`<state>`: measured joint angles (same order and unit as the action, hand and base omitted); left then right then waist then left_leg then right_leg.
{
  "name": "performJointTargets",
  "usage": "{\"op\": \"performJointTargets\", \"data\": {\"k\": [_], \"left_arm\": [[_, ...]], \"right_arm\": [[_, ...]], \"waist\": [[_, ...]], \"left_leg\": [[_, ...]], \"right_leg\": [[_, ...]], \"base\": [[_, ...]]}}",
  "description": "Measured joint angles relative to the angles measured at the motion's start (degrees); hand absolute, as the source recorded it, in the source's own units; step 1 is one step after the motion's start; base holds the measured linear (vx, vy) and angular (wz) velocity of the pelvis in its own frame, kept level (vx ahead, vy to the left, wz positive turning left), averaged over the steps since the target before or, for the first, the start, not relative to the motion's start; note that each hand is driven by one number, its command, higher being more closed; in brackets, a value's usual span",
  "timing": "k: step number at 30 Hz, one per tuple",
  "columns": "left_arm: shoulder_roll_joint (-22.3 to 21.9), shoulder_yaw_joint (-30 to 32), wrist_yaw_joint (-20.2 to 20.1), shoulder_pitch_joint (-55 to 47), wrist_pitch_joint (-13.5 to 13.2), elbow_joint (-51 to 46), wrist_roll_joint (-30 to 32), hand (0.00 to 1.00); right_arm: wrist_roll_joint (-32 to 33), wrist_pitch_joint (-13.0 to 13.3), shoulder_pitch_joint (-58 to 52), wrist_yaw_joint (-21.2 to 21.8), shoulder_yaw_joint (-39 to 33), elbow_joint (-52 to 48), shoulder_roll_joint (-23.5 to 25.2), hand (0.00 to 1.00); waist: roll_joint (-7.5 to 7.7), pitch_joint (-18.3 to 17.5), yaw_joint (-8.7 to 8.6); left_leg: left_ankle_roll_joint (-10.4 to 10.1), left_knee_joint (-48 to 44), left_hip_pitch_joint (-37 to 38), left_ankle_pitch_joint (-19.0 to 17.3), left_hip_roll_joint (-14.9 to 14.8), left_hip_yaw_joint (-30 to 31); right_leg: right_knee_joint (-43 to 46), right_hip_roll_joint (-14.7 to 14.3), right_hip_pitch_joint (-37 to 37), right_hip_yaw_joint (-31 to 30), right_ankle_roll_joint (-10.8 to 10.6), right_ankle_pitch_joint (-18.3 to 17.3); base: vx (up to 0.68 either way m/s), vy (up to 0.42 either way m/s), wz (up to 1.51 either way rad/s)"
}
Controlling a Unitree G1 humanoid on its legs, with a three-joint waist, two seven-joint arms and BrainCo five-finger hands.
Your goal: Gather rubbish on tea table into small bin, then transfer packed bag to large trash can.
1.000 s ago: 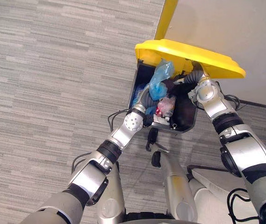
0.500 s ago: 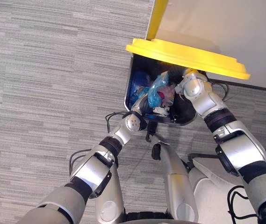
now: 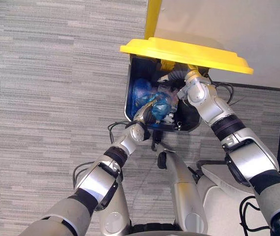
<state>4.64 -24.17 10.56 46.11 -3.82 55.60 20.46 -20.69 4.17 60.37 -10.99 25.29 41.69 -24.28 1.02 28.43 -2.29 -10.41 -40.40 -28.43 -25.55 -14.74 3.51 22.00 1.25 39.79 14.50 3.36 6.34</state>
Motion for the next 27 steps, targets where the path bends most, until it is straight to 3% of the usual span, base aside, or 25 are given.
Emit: {"op": "performJointTargets", "data": {"k": [7,12,14,19,27], "left_arm": [[1.5,2.4,1.3,-3.3,-1.1,-3.0,-5.2,0.00],[4.2,4.8,1.2,-12.4,-2.6,-12.1,-9.7,0.00],[5.9,6.9,0.7,-19.6,-3.5,-14.6,-11.8,0.00],[7.4,11.5,-0.4,-32.8,-4.4,-18.2,-15.5,0.00],[6.9,18.5,-3.4,-46.4,-5.4,-13.9,-16.0,0.00]], "right_arm": [[0.0,-0.2,-5.2,0.0,-2.8,-0.1,-1.0,0.00],[0.0,-0.5,-14.5,0.2,-5.4,-2.8,-0.7,0.00],[-0.1,-0.7,-20.4,1.2,-7.0,-2.8,1.4,0.00],[-1.0,-0.7,-30.3,2.5,-9.1,-3.0,4.8,0.00],[-3.0,-0.6,-40.1,5.1,-10.3,-4.4,9.7,0.00]], "waist": [[0.04,-0.1,0.11],[0.12,-0.2,1.63],[0.57,-3.8,2.16],[0.49,-8.6,3.39],[0.26,-12.7,3.52]], "left_leg": [[0.2,2.6,3.9,1.1,0.9,0.5],[0.4,4.7,9.5,1.6,1.1,0.1],[0.4,6.9,11.3,2.3,1.7,-0.4],[0.6,11.0,16.3,3.3,2.1,-1.0],[0.6,15.4,23.1,4.7,2.9,-1.0]], "right_leg": [[-1.2,0.8,-4.0,0.4,0.0,0.0],[-1.8,0.8,-8.9,0.3,-0.3,-0.2],[-2.2,1.0,-9.7,-0.1,-0.4,-0.5],[-2.1,1.3,-12.9,-0.3,-0.8,-2.0],[0.2,2.7,-17.0,0.1,-1.6,-4.8]], "base": [[0.01,0.003,0.11],[0.00,0.004,0.05],[0.00,0.000,0.00],[0.03,-0.024,0.04],[0.03,-0.025,0.08]]}}
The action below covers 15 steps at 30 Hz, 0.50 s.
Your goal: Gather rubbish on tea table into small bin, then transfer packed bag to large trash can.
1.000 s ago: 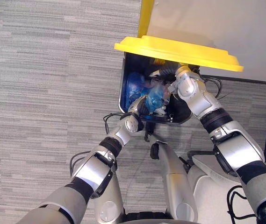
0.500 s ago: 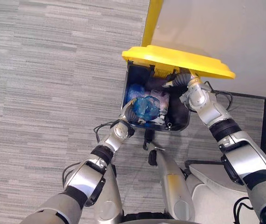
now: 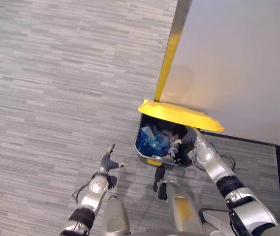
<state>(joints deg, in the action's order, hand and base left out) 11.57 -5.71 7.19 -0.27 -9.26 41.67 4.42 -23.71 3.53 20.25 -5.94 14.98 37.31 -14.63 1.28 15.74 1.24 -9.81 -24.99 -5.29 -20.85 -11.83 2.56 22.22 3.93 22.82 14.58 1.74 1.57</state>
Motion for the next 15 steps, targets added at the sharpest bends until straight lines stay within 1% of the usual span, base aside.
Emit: {"op": "performJointTargets", "data": {"k": [2,4,5,7,8,9,11,13,14,15], "left_arm": [[-0.2,3.0,-0.9,-2.3,0.1,3.0,0.3,0.00],[-0.4,5.2,-1.0,-4.0,0.2,5.0,0.4,0.00],[-0.8,6.7,-1.1,-4.6,0.3,6.8,0.3,0.00],[-1.2,8.5,-1.1,-5.6,0.4,8.9,0.4,0.00],[-1.2,8.8,-1.1,-6.3,0.6,9.8,0.4,0.00],[-1.2,8.8,-1.2,-6.6,0.6,10.2,0.6,0.00],[-2.3,10.4,-1.4,-7.8,0.7,11.2,0.9,0.00],[-2.7,10.5,-1.5,-8.9,0.7,11.3,0.9,0.00],[-2.8,10.5,-1.8,-9.3,0.7,11.4,0.8,0.00],[-3.3,11.0,-1.9,-9.5,0.7,11.5,0.7,0.00]], "right_arm": [[-0.5,0.1,-2.9,0.1,-1.3,0.1,1.4,0.00],[-0.6,0.1,-5.0,0.4,-2.1,0.2,2.2,0.00],[-0.6,0.1,-6.1,0.9,-2.7,0.6,2.7,0.00],[-0.5,0.1,-7.9,1.1,-3.7,1.1,3.6,0.00],[-0.3,0.1,-9.0,1.1,-4.0,1.7,4.2,0.00],[0.1,0.1,-9.4,1.1,-4.0,2.1,4.5,0.00],[1.4,0.1,-11.3,1.1,-4.6,2.4,5.6,0.00],[1.9,0.1,-12.2,1.1,-4.6,2.4,5.8,0.00],[2.6,0.2,-12.9,1.1,-4.8,2.4,5.8,0.00],[3.5,0.3,-14.5,1.1,-6.2,2.4,5.8,0.00]], "waist": [[0.09,-0.6,0.12],[0.31,-2.0,0.27],[0.32,-2.0,0.36],[0.31,-2.1,0.72],[0.70,-2.5,1.13],[0.81,-2.5,1.18],[1.30,-2.8,1.32],[1.37,-2.8,1.38],[1.70,-2.8,1.31],[1.10,-2.8,1.33]], "left_leg": [[0.0,0.2,2.2,0.0,0.1,0.2],[0.0,0.2,2.6,0.0,0.4,0.2],[0.0,0.2,3.9,0.0,0.8,-0.1],[0.2,0.1,6.1,-0.1,1.2,-0.7],[0.3,0.1,7.0,-0.1,1.8,-1.3],[0.4,0.0,7.2,-0.1,2.0,-1.5],[1.1,-1.0,8.1,-0.1,3.1,-3.0],[1.9,-2.6,8.1,-0.6,3.4,-4.6],[2.2,-3.5,7.9,-0.7,3.9,-5.5],[4.1,-3.6,7.4,0.3,3.2,-7.1]], "right_leg": [[0.8,0.4,-1.9,0.2,-0.3,-0.8],[1.1,0.8,-2.1,0.1,-0.5,-0.9],[1.6,1.1,-3.1,-0.2,-0.9,-1.2],[1.7,1.4,-4.7,-0.8,-1.2,-1.5],[1.8,1.7,-5.1,-1.4,-1.4,-1.6],[1.7,1.9,-5.4,-1.6,-1.6,-1.4],[1.0,2.4,-6.0,-3.0,-3.2,-0.3],[0.6,2.8,-6.0,-3.2,-4.6,0.6],[0.2,3.8,-5.9,-2.4,-5.6,1.3],[-1.8,4.1,-6.4,-0.9,-6.5,0.6]], "base": [[0.01,0.002,0.08],[0.00,0.005,0.02],[0.00,0.000,0.00],[-0.05,0.039,-0.10],[-0.09,0.045,-0.16],[-0.13,0.045,-0.16],[-0.18,0.055,-0.31],[-0.17,0.073,-0.44],[-0.24,0.124,-0.56],[-0.25,0.087,-0.53]]}}
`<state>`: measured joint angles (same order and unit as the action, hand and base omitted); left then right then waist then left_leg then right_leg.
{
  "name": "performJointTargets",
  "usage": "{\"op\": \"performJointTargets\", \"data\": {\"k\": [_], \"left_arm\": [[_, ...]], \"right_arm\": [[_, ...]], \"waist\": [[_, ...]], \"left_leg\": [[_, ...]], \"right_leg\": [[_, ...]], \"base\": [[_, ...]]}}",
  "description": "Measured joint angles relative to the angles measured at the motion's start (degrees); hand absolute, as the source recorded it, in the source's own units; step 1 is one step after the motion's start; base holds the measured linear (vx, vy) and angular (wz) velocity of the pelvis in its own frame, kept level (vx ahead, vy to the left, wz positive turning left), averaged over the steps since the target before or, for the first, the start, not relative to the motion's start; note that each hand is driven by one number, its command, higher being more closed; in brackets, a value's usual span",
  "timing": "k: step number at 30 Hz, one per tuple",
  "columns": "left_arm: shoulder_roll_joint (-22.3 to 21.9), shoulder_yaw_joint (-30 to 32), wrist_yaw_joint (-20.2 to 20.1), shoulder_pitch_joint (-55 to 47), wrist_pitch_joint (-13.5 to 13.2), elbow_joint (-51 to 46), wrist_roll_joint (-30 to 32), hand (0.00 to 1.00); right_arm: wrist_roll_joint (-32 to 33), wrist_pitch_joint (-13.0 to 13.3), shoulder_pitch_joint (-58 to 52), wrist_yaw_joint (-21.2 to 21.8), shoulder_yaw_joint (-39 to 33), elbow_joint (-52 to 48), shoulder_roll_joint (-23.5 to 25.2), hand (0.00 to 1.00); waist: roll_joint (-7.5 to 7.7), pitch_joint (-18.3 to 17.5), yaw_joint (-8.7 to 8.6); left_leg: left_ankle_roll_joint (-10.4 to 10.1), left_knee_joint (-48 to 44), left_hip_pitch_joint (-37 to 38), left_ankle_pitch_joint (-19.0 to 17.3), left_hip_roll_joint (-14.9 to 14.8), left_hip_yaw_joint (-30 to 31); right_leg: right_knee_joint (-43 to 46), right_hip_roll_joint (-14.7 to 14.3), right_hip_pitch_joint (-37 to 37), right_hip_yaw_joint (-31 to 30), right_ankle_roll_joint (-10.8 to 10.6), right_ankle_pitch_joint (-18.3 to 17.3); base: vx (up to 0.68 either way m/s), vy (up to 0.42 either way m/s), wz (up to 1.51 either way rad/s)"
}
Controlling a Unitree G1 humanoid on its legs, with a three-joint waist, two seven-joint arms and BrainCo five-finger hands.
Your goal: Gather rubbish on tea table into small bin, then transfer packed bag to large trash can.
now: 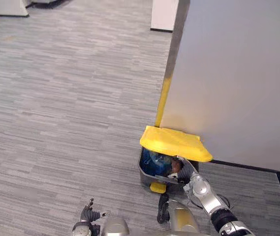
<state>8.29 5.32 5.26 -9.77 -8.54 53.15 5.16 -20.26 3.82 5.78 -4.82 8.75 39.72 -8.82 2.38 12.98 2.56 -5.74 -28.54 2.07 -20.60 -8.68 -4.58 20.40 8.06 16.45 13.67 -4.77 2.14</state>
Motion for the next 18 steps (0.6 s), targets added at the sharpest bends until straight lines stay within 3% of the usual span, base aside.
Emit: {"op": "performJointTargets", "data": {"k": [1,2,4,5,6,7,8,9,10,11,12,13,18], "left_arm": [[-0.3,0.1,0.0,0.0,-0.1,0.0,0.0,0.00],[-0.2,0.5,0.0,0.6,0.1,1.1,-0.1,0.00],[0.0,0.7,0.1,1.0,0.7,1.4,-0.2,0.00],[0.5,0.7,0.1,1.0,0.7,1.4,-0.5,0.00],[0.5,0.8,0.2,1.0,0.7,1.4,-0.5,0.00],[0.7,1.5,0.2,1.3,0.8,1.1,-0.5,0.00],[0.5,1.8,0.4,1.4,1.3,1.0,-0.6,0.00],[-0.1,1.9,0.6,1.3,1.3,0.9,-0.6,0.00],[-1.0,2.1,1.1,1.2,1.3,0.9,-0.6,0.00],[-1.9,2.2,1.4,1.0,1.2,0.7,-0.7,0.00],[-2.2,2.2,1.4,0.8,1.2,0.4,-0.8,0.00],[-2.5,2.1,1.5,1.0,1.1,0.3,-1.2,0.00],[-4.2,1.6,2.3,2.5,0.6,0.2,-2.3,0.00]], "right_arm": [[0.3,0.0,-0.4,0.0,-0.1,-0.1,0.0,0.00],[1.7,0.1,-1.7,0.0,-1.2,-0.1,0.2,0.00],[3.0,0.2,-4.4,-0.1,-3.9,-0.1,1.3,0.00],[4.5,0.3,-6.5,-0.2,-5.3,0.2,1.9,0.00],[5.1,0.3,-7.0,-0.2,-5.9,0.6,2.1,0.00],[6.1,0.3,-7.6,-0.2,-6.8,1.4,2.4,0.00],[6.8,0.0,-8.2,-0.5,-8.5,3.4,2.8,0.00],[6.8,0.0,-8.2,-0.7,-9.3,4.3,2.7,0.00],[7.2,0.0,-8.1,-1.3,-10.3,5.4,2.5,0.00],[8.3,0.0,-8.1,-1.8,-11.2,7.3,2.1,0.00],[8.8,0.0,-8.1,-2.0,-11.2,8.2,2.0,0.00],[9.2,0.0,-8.3,-2.6,-11.2,9.2,1.8,0.00],[10.7,0.0,-9.9,-2.8,-13.4,9.2,1.9,0.00]], "waist": [[-0.44,0.1,-0.06],[0.41,0.2,-0.34],[1.12,-0.2,-0.53],[1.80,-0.6,-0.46],[2.14,-0.9,-0.50],[3.59,-1.3,-0.76],[2.51,-1.7,-1.40],[2.11,-1.9,-1.37],[0.28,-2.3,-1.40],[-1.28,-3.3,-1.38],[-1.40,-3.4,-1.38],[-2.57,-4.0,-1.42],[-3.01,-4.8,-1.72]], "left_leg": [[0.3,0.4,-0.4,0.6,-0.3,-1.2],[0.3,0.5,-0.6,1.3,-0.4,-2.1],[0.0,1.0,-1.1,1.9,-0.7,-1.9],[-0.5,1.9,-2.3,2.8,-0.8,-1.9],[-0.8,2.1,-3.3,3.1,-0.7,-1.9],[-1.4,2.2,-4.5,3.7,-0.2,-1.6],[-2.1,5.1,-5.7,5.1,1.0,-0.3],[-1.8,6.8,-5.7,5.7,0.9,0.0],[-1.2,9.1,-5.6,6.9,0.5,0.4],[-0.3,12.7,-5.5,9.3,-0.3,0.3],[-0.2,14.2,-5.3,10.8,-0.7,-0.1],[-0.7,16.4,-5.2,12.6,-1.2,-0.5],[-1.0,24.4,-3.7,18.4,-1.0,-0.5]], "right_leg": [[3.2,0.6,1.3,0.4,-0.4,-2.0],[18.9,2.3,4.3,-0.7,3.1,-6.2],[29.6,2.7,2.7,-1.7,2.4,-10.2],[32.9,2.9,-0.4,-2.9,1.1,-14.8],[32.2,3.1,-1.6,-3.7,0.0,-16.7],[28.6,3.0,-2.2,-4.2,-1.8,-19.2],[19.6,0.5,-4.4,-4.4,-0.9,-22.3],[15.0,-0.8,-5.2,-4.5,2.0,-21.9],[11.0,-2.6,-5.4,-4.7,3.9,-19.3],[6.9,-4.5,-5.4,-5.3,4.3,-16.6],[5.4,-5.3,-5.4,-5.8,4.6,-15.6],[3.0,-6.2,-5.4,-6.0,4.7,-14.2],[-6.6,-7.1,-7.4,-5.0,4.1,-8.6]], "base": [[-0.37,0.072,-0.62],[-0.26,-0.026,-0.40],[-0.20,-0.067,-0.20],[-0.16,-0.161,-0.11],[-0.14,-0.190,-0.13],[-0.14,-0.228,-0.08],[-0.10,-0.168,-0.16],[-0.08,-0.144,-0.34],[-0.04,-0.056,-0.55],[-0.06,-0.046,-0.56],[-0.08,-0.038,-0.50],[-0.06,-0.029,-0.21],[-0.01,0.031,0.03]]}}
